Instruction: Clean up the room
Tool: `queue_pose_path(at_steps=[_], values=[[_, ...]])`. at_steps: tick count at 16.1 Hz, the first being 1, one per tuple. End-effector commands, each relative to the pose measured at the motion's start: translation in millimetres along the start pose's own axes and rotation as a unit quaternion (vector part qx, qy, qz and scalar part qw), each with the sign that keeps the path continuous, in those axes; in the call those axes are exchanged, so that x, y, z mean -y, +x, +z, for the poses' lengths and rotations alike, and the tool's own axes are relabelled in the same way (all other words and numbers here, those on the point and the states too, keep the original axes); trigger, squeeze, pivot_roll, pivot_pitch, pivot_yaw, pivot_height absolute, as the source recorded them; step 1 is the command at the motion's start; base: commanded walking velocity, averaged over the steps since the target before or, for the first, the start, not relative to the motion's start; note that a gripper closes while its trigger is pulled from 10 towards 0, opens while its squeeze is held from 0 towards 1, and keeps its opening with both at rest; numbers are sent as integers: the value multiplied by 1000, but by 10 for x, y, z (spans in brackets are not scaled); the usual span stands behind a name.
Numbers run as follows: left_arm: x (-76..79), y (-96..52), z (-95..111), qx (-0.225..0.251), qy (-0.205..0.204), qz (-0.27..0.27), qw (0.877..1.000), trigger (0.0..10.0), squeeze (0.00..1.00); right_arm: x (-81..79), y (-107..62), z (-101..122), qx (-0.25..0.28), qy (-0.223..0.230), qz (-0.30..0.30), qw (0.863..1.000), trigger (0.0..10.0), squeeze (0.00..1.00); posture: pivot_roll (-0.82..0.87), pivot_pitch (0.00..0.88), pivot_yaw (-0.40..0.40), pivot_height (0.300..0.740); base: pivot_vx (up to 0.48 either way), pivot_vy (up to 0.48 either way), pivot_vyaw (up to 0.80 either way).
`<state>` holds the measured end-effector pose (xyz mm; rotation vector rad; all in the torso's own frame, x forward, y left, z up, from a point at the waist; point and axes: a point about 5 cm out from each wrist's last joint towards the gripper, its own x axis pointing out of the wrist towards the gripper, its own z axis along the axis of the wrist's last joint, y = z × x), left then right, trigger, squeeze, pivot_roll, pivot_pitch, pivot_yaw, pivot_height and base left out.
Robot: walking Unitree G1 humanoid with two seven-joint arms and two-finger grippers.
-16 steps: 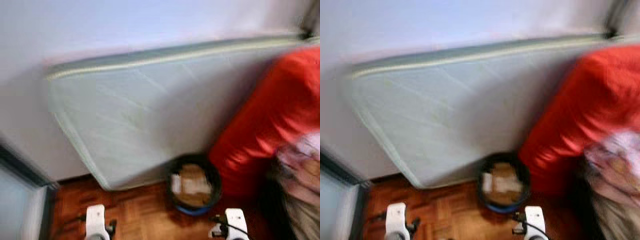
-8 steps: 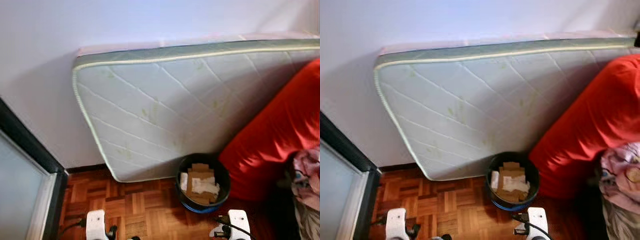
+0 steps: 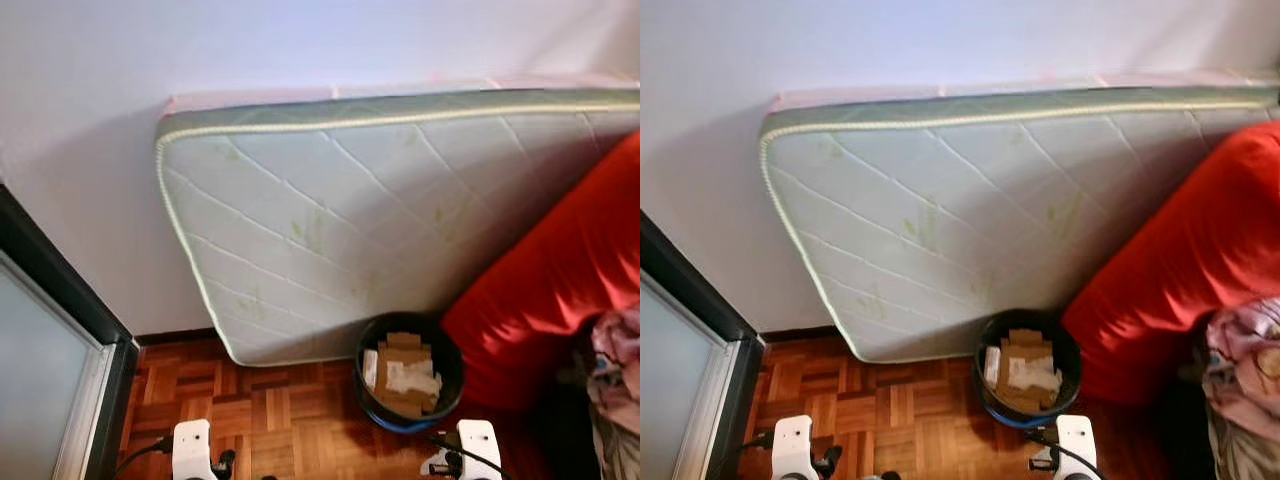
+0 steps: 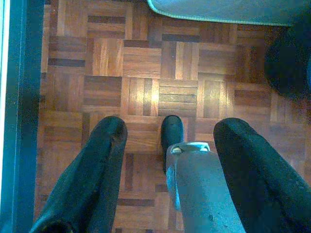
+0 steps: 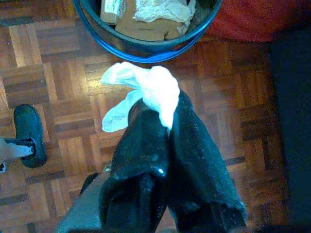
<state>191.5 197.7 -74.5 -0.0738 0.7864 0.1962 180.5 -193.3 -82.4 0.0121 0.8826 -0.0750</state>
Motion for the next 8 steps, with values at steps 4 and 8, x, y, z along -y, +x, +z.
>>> queue_pose_path(at_steps=[4, 8], values=[[-4, -25, -94, -17, 4, -4, 1000, 10000, 0, 18, -8, -26, -1, 9, -6, 1000, 10000, 0, 13, 143, -29, 740, 312, 0, 0], [-6, -26, -97, -17, 3, -4, 1000, 10000, 0, 16, -8, -23, -1, 9, -5, 1000, 10000, 0, 14, 143, -29, 740, 343, 0, 0]])
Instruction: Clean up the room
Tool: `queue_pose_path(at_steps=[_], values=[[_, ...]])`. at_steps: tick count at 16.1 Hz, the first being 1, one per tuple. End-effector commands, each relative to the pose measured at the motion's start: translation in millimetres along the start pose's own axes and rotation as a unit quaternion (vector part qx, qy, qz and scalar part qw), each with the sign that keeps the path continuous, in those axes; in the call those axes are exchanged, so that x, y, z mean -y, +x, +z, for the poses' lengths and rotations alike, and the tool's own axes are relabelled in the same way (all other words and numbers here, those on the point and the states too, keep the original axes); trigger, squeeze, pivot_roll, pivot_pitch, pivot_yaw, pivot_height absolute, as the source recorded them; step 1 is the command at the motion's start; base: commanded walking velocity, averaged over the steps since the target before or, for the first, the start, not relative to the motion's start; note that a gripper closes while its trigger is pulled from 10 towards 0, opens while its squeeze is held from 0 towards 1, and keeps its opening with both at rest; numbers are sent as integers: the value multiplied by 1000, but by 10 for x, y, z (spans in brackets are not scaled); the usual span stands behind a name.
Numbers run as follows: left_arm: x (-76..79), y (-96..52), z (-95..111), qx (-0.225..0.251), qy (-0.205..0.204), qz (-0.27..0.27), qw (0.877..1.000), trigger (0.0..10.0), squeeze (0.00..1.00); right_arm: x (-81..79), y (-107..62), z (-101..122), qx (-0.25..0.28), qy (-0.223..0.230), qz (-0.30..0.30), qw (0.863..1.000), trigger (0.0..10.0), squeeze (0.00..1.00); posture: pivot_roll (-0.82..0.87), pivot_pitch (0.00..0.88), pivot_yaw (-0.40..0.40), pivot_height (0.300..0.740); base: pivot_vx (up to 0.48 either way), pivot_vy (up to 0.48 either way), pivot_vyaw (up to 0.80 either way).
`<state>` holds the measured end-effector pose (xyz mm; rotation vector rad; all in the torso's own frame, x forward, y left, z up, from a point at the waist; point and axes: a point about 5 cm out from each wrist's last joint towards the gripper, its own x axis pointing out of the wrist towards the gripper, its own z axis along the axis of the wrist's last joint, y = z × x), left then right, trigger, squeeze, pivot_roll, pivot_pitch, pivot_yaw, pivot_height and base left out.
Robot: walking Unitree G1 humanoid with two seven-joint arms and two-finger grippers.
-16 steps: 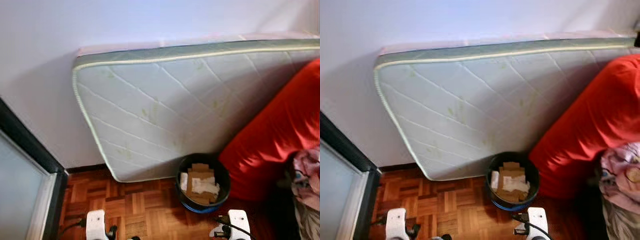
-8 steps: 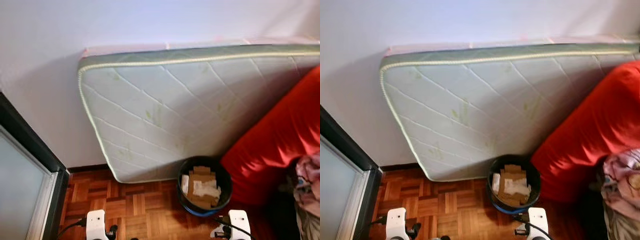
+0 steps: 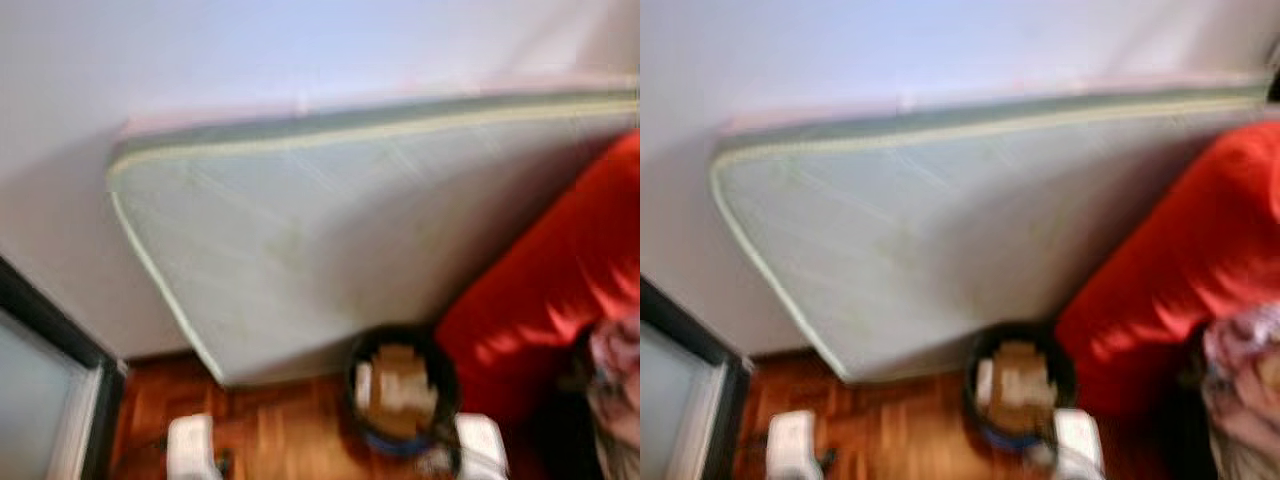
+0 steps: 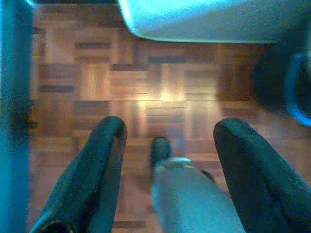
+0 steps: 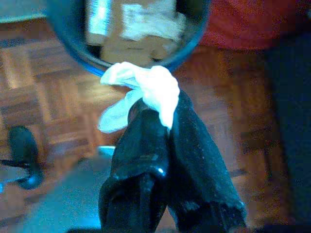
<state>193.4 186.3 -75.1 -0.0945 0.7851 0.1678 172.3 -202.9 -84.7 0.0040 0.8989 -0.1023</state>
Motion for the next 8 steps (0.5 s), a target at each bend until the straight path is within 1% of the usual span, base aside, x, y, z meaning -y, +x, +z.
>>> queue_pose_path(at_steps=[1, 6, 8], values=[[-121, -30, -89, -17, 7, 13, 1000, 10000, 0, -87, 18, 51, 8, 7, 9, 1000, 10000, 0, 14, 143, -29, 740, 345, 0, 0], [-112, -24, -61, -9, 6, 11, 1000, 10000, 0, -92, 16, 61, 14, 11, 15, 1000, 10000, 0, 13, 145, -29, 740, 350, 0, 0], [-91, 0, 29, 9, 0, 8, 1000, 10000, 0, -101, 16, 68, 18, 12, 26, 999, 10000, 0, 14, 149, -30, 740, 352, 0, 0]])
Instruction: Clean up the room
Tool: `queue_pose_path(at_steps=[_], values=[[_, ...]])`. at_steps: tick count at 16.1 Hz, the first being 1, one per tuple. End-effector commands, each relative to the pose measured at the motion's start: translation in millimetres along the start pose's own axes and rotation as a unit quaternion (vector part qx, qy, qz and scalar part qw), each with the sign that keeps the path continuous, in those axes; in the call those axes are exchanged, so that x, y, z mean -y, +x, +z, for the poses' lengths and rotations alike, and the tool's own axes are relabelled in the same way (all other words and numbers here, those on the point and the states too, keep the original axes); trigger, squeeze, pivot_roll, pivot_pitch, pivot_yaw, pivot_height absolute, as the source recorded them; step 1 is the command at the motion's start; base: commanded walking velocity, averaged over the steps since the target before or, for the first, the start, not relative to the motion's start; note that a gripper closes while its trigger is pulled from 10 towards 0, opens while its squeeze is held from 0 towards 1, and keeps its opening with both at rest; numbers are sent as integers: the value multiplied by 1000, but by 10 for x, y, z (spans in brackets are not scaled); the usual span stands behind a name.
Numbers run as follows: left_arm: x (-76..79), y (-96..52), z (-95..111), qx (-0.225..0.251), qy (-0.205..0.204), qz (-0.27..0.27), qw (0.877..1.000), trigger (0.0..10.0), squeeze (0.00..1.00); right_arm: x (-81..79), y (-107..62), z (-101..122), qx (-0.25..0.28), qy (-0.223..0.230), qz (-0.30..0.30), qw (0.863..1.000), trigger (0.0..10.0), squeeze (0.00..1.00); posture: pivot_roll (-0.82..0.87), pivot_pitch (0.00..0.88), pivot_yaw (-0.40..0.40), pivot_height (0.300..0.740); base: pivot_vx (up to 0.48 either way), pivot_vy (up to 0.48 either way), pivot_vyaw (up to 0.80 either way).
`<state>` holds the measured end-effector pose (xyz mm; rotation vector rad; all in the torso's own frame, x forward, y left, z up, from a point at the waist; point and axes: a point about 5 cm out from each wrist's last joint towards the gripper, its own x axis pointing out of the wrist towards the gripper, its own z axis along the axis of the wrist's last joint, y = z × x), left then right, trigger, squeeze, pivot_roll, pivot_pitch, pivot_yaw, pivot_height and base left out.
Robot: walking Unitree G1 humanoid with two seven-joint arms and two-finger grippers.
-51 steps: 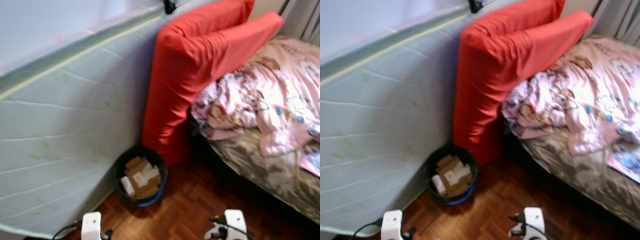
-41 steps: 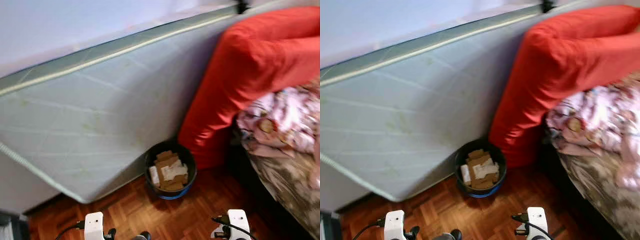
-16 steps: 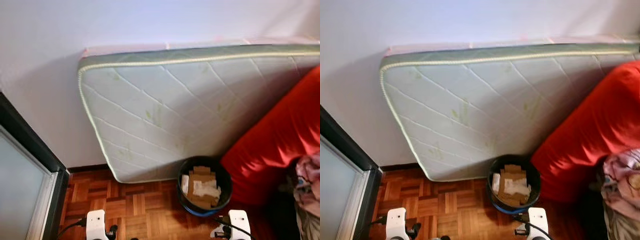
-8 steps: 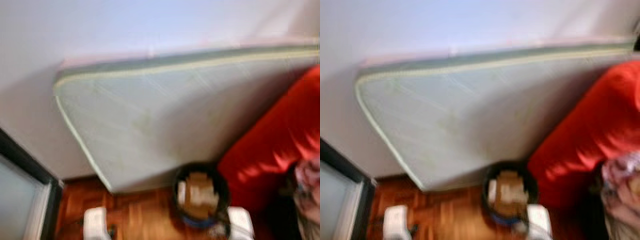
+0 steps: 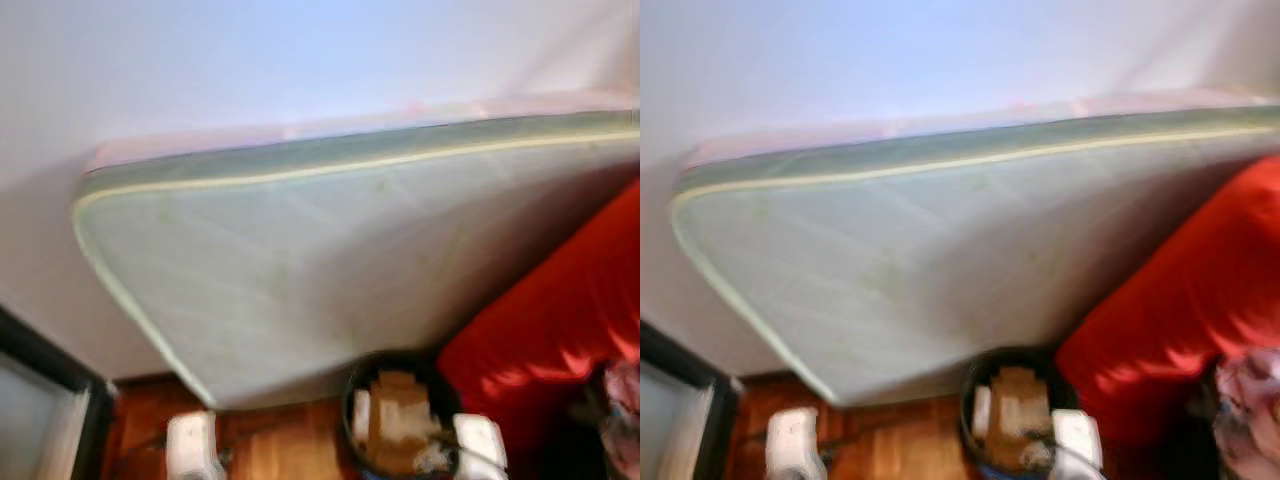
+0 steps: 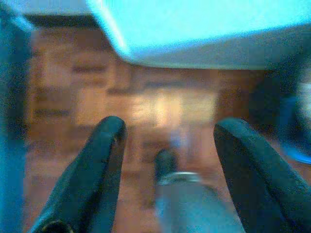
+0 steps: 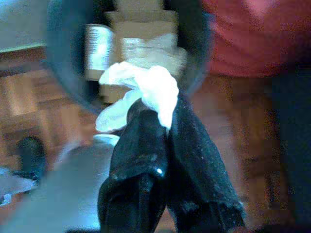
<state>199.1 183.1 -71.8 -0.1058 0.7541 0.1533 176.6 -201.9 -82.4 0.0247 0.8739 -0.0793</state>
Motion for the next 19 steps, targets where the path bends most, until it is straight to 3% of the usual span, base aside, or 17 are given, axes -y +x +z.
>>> queue_pose_path(at_steps=[1, 6, 8, 18, 19], values=[[-111, 4, 54, 13, 1, 14, 1000, 10000, 0, -89, 10, 24, 10, 9, 13, 1000, 10000, 0, 14, 151, -29, 740, 0, 0, 0], [16, 61, 464, 116, -7, -14, 993, 10000, 0, -91, -4, 67, 48, 23, 23, 998, 10000, 0, 18, 159, -29, 740, 0, 0, 0], [100, 28, 714, 197, -11, -30, 980, 10000, 0, -100, -20, 106, 79, 36, 39, 995, 10000, 0, 15, 159, -30, 740, 0, 0, 0], [253, -233, 1012, 332, 8, -58, 942, 10000, 0, -57, -88, 97, 142, 90, 23, 986, 10000, 0, 21, 184, -28, 740, 0, 0, 0], [255, -259, 1038, 339, 7, -58, 939, 10000, 0, -141, -38, 509, 213, 80, 32, 973, 10000, 0, 21, 188, -29, 740, 0, 0, 0]])
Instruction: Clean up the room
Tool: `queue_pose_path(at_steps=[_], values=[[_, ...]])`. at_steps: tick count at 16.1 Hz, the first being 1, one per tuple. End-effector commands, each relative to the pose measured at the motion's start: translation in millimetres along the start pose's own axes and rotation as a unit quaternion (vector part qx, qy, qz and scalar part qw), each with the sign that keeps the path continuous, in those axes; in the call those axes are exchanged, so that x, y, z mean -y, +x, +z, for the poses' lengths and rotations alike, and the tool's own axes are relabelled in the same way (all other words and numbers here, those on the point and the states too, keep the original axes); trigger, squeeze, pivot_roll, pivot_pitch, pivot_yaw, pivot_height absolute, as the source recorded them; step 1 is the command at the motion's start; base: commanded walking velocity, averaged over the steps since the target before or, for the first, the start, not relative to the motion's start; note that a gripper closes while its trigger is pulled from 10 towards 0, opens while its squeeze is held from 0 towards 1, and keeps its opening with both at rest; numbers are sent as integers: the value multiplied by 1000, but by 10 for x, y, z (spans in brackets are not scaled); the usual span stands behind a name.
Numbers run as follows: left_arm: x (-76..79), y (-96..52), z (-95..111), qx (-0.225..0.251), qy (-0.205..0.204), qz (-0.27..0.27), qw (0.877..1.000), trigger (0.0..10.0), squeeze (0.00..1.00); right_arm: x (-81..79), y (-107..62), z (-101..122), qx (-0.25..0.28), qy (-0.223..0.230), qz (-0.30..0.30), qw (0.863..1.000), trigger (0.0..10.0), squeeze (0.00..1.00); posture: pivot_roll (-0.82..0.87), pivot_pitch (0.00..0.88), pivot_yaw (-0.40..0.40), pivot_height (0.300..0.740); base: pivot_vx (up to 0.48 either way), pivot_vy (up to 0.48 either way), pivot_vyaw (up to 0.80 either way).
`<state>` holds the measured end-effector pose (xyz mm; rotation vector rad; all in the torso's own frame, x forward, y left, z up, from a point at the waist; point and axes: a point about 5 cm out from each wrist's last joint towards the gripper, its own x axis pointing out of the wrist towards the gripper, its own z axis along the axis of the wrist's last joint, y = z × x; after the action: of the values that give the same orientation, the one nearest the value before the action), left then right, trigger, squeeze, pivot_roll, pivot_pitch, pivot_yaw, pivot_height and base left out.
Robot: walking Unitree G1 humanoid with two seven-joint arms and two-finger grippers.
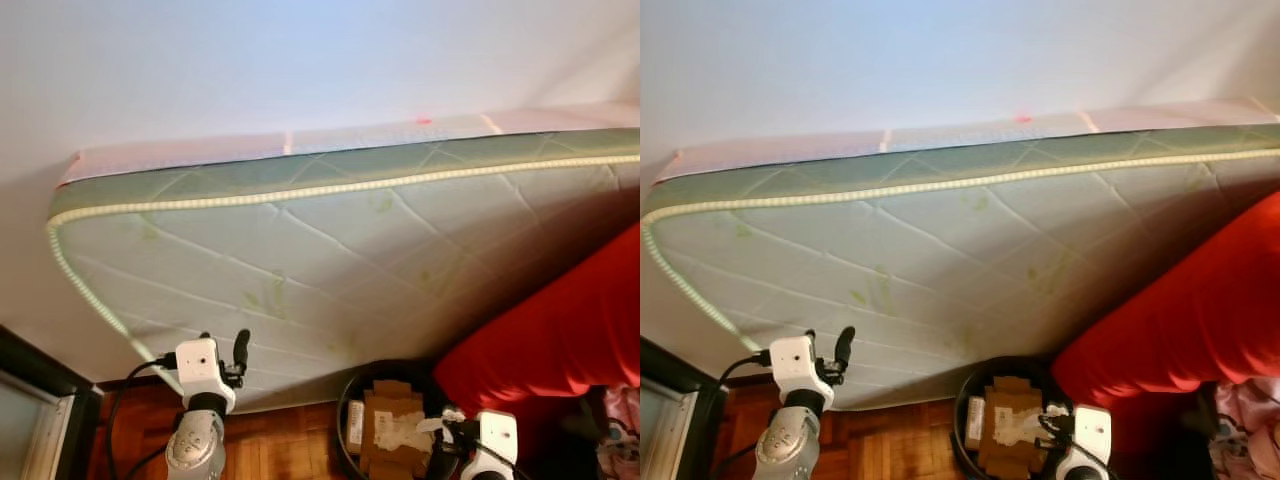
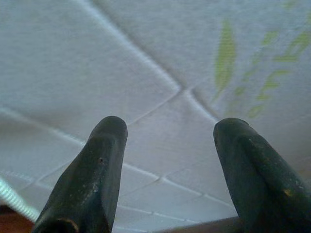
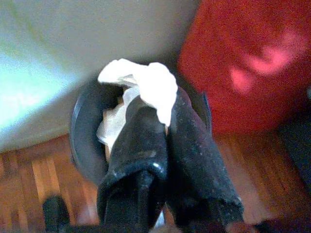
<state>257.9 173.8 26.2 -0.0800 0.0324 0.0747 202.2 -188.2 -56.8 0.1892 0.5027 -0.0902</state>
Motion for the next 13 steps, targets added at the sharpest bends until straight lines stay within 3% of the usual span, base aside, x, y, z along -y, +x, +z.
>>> queue_pose_path(at_steps=[1, 2, 8, 13], values=[[26, -43, -30, -11, 3, -6, 1000, 10000, 0, -254, 270, 686, 130, -14, 31, 991, 10000, 0, 19, 196, -28, 740, 0, 0, 0], [44, -68, -26, -12, 3, -9, 1000, 10000, 0, -297, 302, 772, 141, -17, 38, 989, 10000, 0, 21, 199, -29, 740, 0, 0, 0], [28, -177, 12, -13, 6, -8, 1000, 10000, 0, -266, 272, 700, 133, -12, 36, 990, 10000, 0, 27, 213, -32, 740, 0, 0, 0], [45, -117, 62, -17, 13, -18, 1000, 10000, 0, -162, 264, 610, 99, -26, 21, 994, 10000, 0, 28, 213, -30, 735, 0, 0, 0]])
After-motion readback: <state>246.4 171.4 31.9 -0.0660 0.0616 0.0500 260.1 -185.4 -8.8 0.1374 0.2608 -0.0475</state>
